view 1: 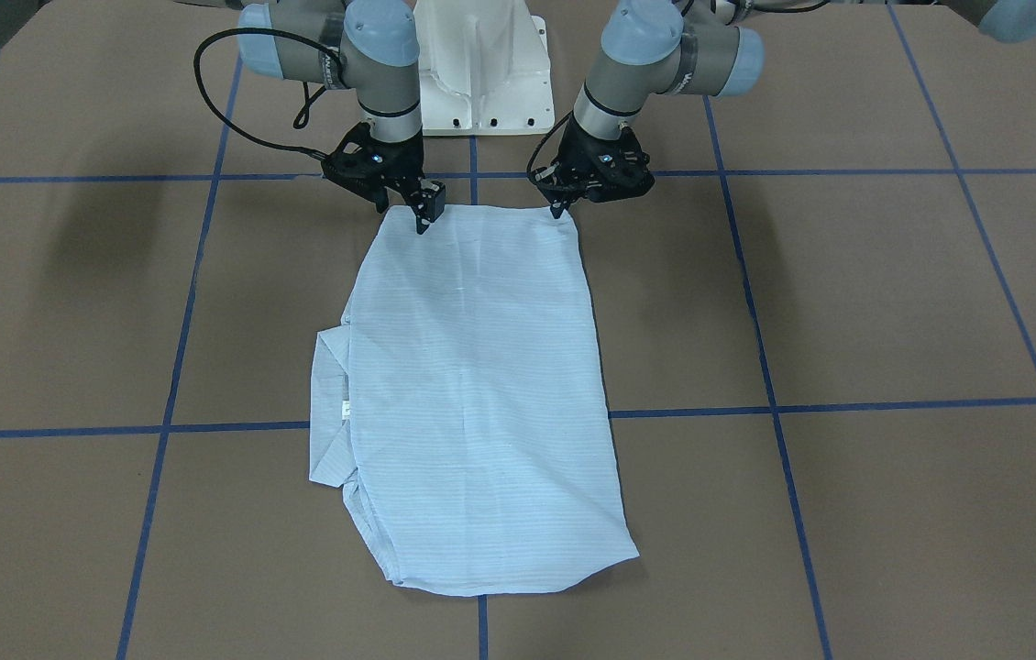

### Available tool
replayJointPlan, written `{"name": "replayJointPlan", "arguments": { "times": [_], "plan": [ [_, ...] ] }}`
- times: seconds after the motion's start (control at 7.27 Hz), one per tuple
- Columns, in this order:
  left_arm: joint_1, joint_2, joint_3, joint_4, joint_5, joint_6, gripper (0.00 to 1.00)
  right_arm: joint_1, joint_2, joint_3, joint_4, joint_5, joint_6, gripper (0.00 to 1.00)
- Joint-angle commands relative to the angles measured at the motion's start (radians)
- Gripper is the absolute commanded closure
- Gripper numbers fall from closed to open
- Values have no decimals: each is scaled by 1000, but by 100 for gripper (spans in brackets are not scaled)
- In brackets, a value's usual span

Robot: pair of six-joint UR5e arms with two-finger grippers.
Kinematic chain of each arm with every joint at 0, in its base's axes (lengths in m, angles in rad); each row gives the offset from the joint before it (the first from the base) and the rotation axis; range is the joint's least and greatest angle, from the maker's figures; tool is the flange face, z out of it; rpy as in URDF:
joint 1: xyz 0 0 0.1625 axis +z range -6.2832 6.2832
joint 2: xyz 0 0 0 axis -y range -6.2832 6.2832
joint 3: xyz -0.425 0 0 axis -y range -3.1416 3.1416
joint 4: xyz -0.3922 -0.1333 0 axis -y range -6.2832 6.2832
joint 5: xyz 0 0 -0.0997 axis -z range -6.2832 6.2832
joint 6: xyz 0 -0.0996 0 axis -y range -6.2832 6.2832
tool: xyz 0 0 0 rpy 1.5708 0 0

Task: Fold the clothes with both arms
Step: 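Lower both grippers and grasp the shirt's near edge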

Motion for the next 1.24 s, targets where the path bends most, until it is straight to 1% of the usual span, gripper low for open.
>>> {"name": "replayJointPlan", "arguments": {
  "times": [0.0,0.14,0.28,0.41,0.69,0.83,0.96,1.1],
  "plan": [
    [-2,0,5,0,1,0,100,0,8,1,2,0,-1,75],
    [-2,0,7,0,1,0,100,0,8,5,5,1,-3,87],
    [-2,0,7,0,1,0,100,0,9,13,11,1,-5,96],
    [0,0,5,0,1,0,100,0,15,15,11,0,-6,100],
    [-2,0,2,0,1,0,100,0,15,31,14,-5,0,100],
    [-5,-2,-7,0,1,0,100,6,12,63,15,-3,-1,100],
    [-11,1,-39,0,-3,0,100,11,-12,88,14,4,-9,100],
    [-15,14,-99,1,-6,-2,100,12,-53,140,14,9,-11,100]
  ]
}}
